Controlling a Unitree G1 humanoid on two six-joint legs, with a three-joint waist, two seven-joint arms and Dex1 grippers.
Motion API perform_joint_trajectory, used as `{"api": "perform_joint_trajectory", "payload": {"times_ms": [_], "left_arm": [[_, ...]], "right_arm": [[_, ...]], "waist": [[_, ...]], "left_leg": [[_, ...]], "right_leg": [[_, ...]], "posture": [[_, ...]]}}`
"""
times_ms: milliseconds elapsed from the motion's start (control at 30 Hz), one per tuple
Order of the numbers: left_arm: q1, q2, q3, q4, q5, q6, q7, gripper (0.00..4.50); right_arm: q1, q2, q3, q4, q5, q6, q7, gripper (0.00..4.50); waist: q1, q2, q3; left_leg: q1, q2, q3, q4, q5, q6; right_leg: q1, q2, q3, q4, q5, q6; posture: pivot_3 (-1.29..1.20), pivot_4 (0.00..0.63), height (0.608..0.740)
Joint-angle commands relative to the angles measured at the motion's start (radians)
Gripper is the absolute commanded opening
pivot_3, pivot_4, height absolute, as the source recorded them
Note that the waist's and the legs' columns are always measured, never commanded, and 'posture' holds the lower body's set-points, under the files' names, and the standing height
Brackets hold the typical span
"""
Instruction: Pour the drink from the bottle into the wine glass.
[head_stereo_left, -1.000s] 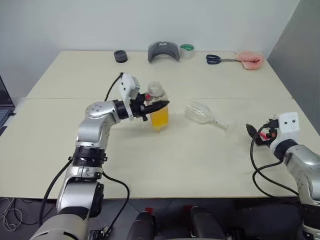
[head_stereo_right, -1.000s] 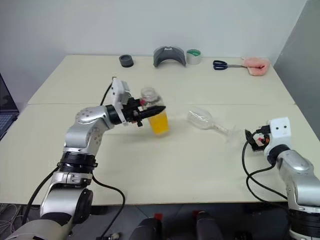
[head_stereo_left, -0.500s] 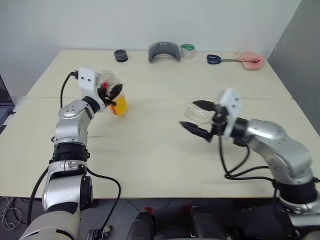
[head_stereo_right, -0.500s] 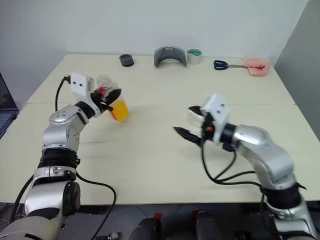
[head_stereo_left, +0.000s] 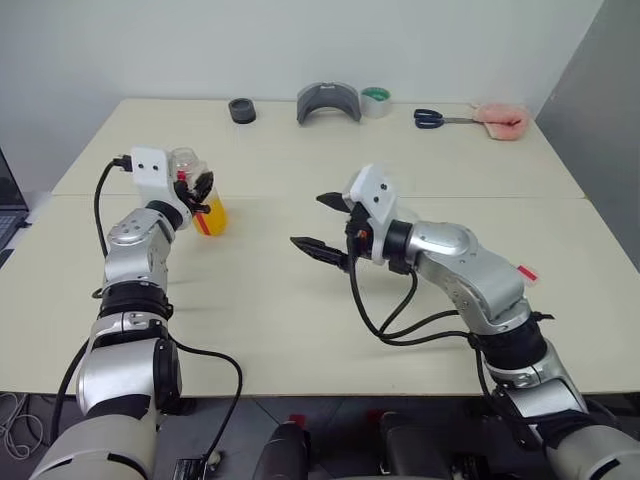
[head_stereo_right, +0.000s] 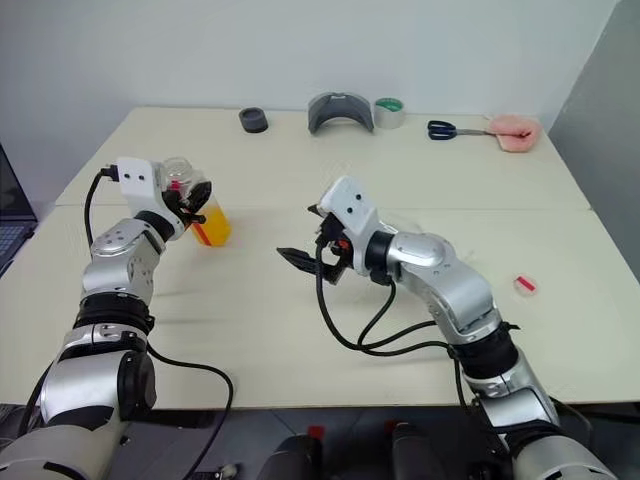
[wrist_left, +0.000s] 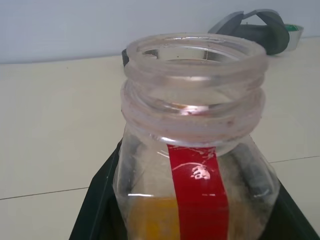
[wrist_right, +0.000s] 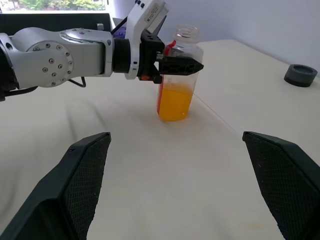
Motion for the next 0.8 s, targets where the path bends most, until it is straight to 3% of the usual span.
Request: {"api": "perform_joint_trajectory", "payload": {"times_ms": [33, 200, 233, 800], "left_arm": [[0.001, 0.011, 0.001, 0.008, 0.014, -0.041, 0.011, 2.66], [0.026, 0.001, 0.009, -0.008, 0.005, -0.051, 0.013, 4.32], [0.035, -0.001, 0.010, -0.017, 0.001, -0.049, 0.010, 4.48], [0.253, -0.026, 0.008, -0.161, 0.009, -0.088, 0.058, 4.48]], "right_arm": [[-0.016, 0.014, 0.000, -0.025, -0.015, -0.020, 0.000, 4.50], [-0.018, 0.024, -0.008, -0.027, -0.024, -0.016, 0.006, 4.50], [-0.018, 0.025, -0.008, -0.027, -0.025, -0.016, 0.007, 4.50], [0.019, 0.012, 0.005, -0.060, -0.056, 0.000, 0.003, 4.50]], "waist": [[-0.001, 0.000, 0.000], [-0.002, 0.000, 0.000], [-0.002, 0.000, 0.000], [-0.006, -0.001, -0.001]], "left_leg": [[0.000, 0.000, 0.000, 0.000, 0.000, 0.000], [-0.001, 0.000, 0.000, 0.000, 0.000, 0.000], [-0.001, 0.000, 0.000, 0.000, 0.000, 0.000], [-0.006, 0.000, 0.000, 0.002, 0.000, 0.000]], "right_leg": [[0.000, 0.000, 0.000, 0.000, 0.000, 0.000], [-0.003, 0.000, 0.002, 0.003, 0.000, 0.000], [-0.004, 0.000, 0.003, 0.003, 0.000, 0.000], [-0.012, -0.001, 0.003, 0.010, 0.000, 0.000]], "posture": [[0.00, 0.150, 0.740], [0.00, 0.150, 0.740], [0.00, 0.150, 0.740], [0.00, 0.150, 0.740]]}}
